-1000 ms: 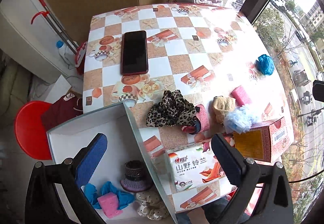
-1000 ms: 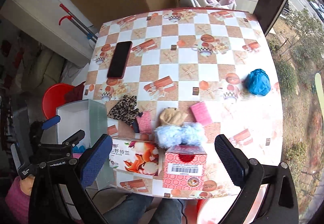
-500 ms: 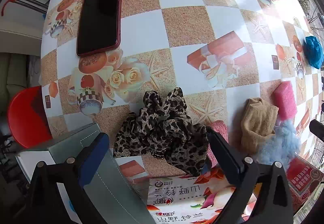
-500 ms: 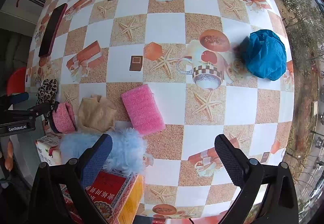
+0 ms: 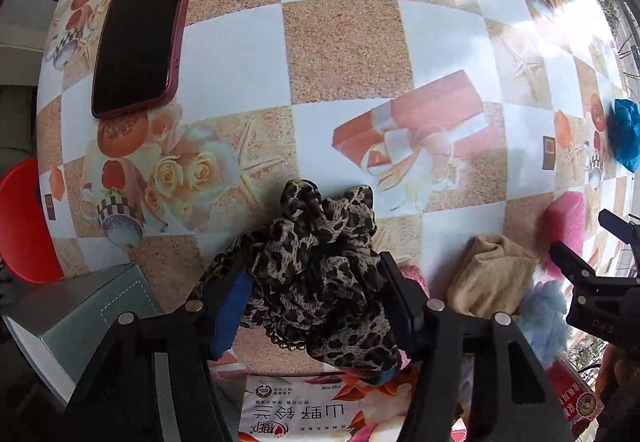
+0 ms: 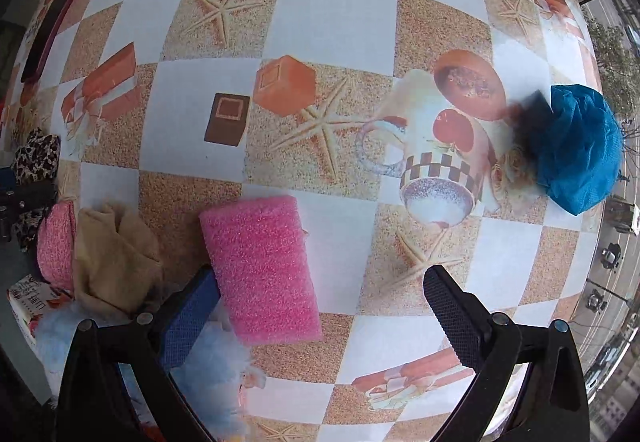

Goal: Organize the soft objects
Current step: 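Grasp the leopard-print scrunchie with the left gripper while the right gripper grasps another pink sponge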

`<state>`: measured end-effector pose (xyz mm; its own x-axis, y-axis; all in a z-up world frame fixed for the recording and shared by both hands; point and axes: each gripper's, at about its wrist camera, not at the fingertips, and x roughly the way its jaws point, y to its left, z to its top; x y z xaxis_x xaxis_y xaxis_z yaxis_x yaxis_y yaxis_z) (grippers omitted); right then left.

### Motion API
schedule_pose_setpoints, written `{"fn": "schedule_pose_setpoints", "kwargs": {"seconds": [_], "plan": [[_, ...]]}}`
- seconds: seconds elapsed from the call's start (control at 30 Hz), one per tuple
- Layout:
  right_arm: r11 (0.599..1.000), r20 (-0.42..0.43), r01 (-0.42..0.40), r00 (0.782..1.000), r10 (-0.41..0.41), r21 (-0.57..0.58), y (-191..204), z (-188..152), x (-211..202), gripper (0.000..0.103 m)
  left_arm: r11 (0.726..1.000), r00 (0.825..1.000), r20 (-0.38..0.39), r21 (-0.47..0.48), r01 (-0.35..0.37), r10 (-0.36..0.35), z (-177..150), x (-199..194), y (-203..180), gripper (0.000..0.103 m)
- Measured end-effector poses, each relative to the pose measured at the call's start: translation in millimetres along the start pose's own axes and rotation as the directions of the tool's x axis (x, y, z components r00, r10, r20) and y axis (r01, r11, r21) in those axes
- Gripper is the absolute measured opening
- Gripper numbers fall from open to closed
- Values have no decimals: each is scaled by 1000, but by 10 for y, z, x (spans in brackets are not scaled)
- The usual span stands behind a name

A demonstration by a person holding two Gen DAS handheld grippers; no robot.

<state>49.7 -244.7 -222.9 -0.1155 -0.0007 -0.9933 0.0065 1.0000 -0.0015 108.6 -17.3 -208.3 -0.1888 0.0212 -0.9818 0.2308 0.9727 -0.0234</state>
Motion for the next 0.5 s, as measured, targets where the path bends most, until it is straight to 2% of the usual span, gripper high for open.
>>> {"fn": "schedule_pose_setpoints", "kwargs": {"seconds": [0.1,0.17,0.2,0.27,0.37,0.5], "plan": [[986,-13,-18,1000,21,164,-477,-68,11,101,999,997,74,26,24,-26,71,-191,-176,63],[966,8,-83,996,84,243,-743,-172,-43,101,998,992,127,63,0,-8,56,-341,-261,66],[957,27,-125,992,122,263,-826,-224,-83,101,997,989,148,82,-12,0,29,-401,-283,70],[950,62,-162,987,150,267,-900,-305,-165,101,993,985,170,106,-45,26,-33,-460,-293,75],[959,91,-175,983,159,222,-847,-336,-213,101,992,988,140,108,-73,57,-56,-391,-273,77],[978,68,-119,992,109,169,-618,-259,-102,101,996,992,112,64,-70,62,-56,-200,-177,77]]}}
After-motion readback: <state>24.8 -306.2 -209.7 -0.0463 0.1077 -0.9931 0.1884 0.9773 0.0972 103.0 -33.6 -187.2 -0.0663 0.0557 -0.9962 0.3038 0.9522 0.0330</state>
